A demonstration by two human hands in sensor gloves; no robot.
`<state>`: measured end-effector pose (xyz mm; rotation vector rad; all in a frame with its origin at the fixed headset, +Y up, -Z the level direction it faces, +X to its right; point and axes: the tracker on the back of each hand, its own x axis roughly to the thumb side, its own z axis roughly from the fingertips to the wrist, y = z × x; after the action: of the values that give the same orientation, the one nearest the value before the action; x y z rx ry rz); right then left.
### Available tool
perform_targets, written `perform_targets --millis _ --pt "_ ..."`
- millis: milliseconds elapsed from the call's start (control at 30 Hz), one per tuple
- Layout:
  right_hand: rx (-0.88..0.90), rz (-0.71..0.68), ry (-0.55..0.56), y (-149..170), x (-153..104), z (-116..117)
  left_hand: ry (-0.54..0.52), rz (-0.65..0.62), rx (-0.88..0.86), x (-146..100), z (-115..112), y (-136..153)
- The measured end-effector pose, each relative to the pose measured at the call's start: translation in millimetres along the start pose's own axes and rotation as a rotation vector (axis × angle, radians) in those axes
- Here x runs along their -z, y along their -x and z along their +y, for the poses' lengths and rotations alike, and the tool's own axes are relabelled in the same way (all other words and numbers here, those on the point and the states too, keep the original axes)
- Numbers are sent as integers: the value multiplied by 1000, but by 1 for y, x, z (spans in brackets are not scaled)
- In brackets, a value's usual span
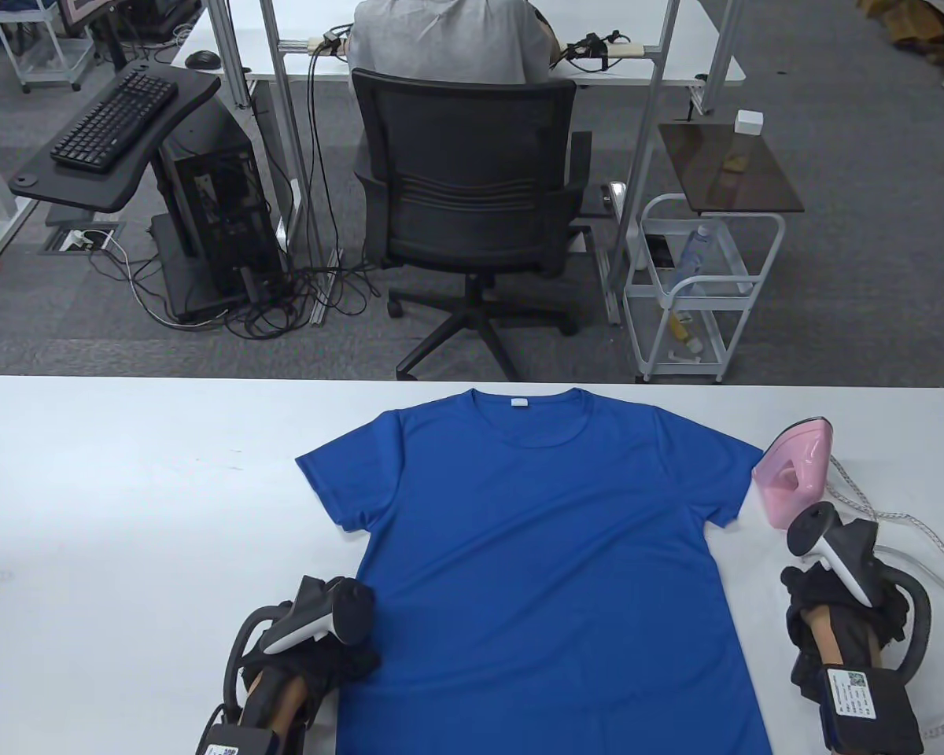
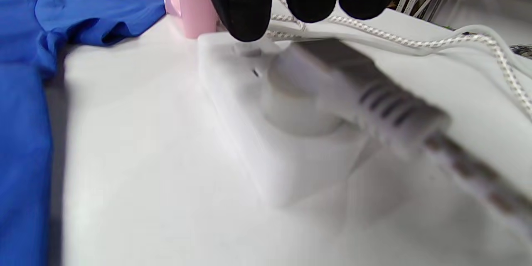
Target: Iron t-shirt with electric iron on table
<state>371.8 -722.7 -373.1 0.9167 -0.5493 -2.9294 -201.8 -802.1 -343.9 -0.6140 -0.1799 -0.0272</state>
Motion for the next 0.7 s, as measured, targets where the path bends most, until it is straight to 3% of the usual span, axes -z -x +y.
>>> perform_targets --millis 467,700 --pt "8 2 -36 -9 11 14 -2 -1 -1 0 -1 0" --pt "-52 -11 -19 -22 0 4 -23 -10 22 -2 1 -1"
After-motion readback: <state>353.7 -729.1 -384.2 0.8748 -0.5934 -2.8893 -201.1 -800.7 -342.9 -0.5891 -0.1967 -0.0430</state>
